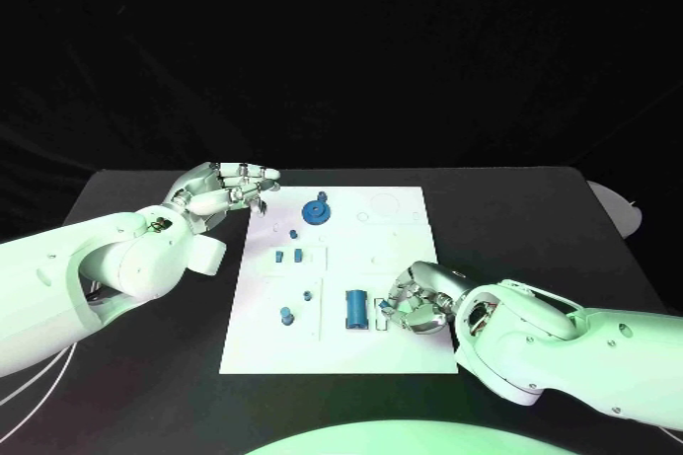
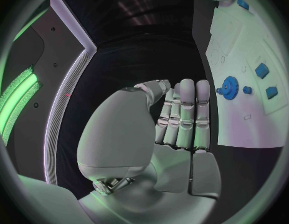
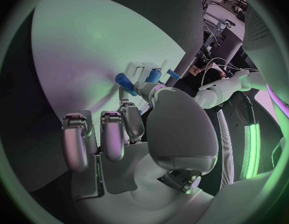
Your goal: Assemble the parts on the task board
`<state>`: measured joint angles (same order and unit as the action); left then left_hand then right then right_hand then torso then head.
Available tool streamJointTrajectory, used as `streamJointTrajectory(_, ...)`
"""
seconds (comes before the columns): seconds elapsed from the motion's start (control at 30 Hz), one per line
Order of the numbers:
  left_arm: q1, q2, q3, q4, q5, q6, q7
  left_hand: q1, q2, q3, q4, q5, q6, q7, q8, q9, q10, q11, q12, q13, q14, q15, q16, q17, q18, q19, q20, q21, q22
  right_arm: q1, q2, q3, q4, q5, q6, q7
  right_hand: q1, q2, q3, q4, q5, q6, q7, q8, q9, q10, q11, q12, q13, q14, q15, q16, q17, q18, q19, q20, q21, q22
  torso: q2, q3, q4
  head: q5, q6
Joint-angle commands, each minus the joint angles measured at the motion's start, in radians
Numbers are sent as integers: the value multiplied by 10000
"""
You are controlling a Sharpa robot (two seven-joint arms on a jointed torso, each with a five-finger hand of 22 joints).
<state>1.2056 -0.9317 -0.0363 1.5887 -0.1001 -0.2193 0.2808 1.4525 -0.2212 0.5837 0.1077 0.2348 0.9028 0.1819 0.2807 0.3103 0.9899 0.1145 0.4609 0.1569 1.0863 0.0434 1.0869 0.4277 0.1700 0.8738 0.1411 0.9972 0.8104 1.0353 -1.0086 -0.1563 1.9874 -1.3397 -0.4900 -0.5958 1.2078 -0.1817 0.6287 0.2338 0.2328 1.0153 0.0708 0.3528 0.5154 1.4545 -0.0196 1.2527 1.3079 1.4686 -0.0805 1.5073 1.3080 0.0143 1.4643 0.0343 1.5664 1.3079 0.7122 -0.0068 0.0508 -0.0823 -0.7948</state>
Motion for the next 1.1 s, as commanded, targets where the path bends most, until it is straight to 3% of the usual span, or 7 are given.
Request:
streamJointTrajectory(0.03,9,20,7,35,45,136,38,-57,45,52,-22,62,26,20,-39,11,-50,0,33,16,45,-37,-37,-9,149,32,-48,-58,-10,-7,103,-1,-84,503,360,-6,-238,17,-147,130,99,180,-142,629,812,106,16,137,804,742,7,49,1130,-143,1065,-38,44,2629,2,10,-4,10,2)
streamJointTrajectory(0.2,9,16,7,37,45,143,29,-57,45,52,-22,62,26,20,-39,11,-50,0,33,16,45,-37,-37,-9,149,32,-48,-58,-10,-9,208,-1,-174,461,365,-70,-520,6,-347,274,104,237,-153,640,812,143,7,223,867,748,0,61,1158,-143,1065,-46,44,2629,2,10,-11,23,-5)
streamJointTrajectory(0.37,9,13,7,40,45,162,13,-57,45,52,-22,62,26,20,-39,11,-50,0,33,16,45,-37,-37,-9,149,32,-48,-58,-10,-9,261,0,-216,355,254,-100,-838,53,-696,457,493,306,-174,645,804,186,-10,323,946,759,-16,85,1213,-143,1065,-61,44,2629,7,13,0,33,2)
streamJointTrajectory(0.7,10,-7,7,54,44,182,-19,-67,41,55,-25,60,20,24,-43,13,-65,5,42,15,45,-34,-39,-16,147,35,-48,-60,-10,-10,315,0,-190,242,210,-86,-1113,85,-1060,546,588,422,-211,696,814,187,-39,292,946,765,-40,100,1250,-143,1065,-82,44,2629,9,10,-7,70,-33)
streamJointTrajectory(0.8,10,-13,7,57,44,188,-30,-67,41,55,-25,60,20,24,-43,13,-65,5,42,15,45,-34,-39,-16,147,35,-48,-60,-10,-10,320,0,-182,197,210,-82,-1238,84,-1342,535,1029,433,-225,699,809,186,-53,272,949,764,-54,99,1248,-143,1065,-98,44,2629,0,8,-9,77,-38)
streamJointTrajectory(1.0,11,-20,7,61,43,194,-43,-67,41,55,-25,60,20,24,-43,13,-65,5,42,15,45,-34,-39,-16,147,35,-48,-60,-10,-9,319,1,-194,127,208,-81,-1447,62,-1642,567,1089,433,-214,682,791,187,-45,260,954,764,-51,100,1253,-143,1065,-99,44,2629,0,8,-13,85,-37)
streamJointTrajectory(1.1,11,-21,7,62,42,194,-47,-67,41,55,-25,60,20,24,-43,13,-65,5,42,15,45,-34,-39,-16,147,35,-48,-60,-10,-9,322,1,-192,108,219,-76,-1642,56,-1914,572,1321,443,-216,668,773,187,-45,252,961,764,-50,101,1255,-143,1065,-100,44,2629,-1,8,-13,90,-39)
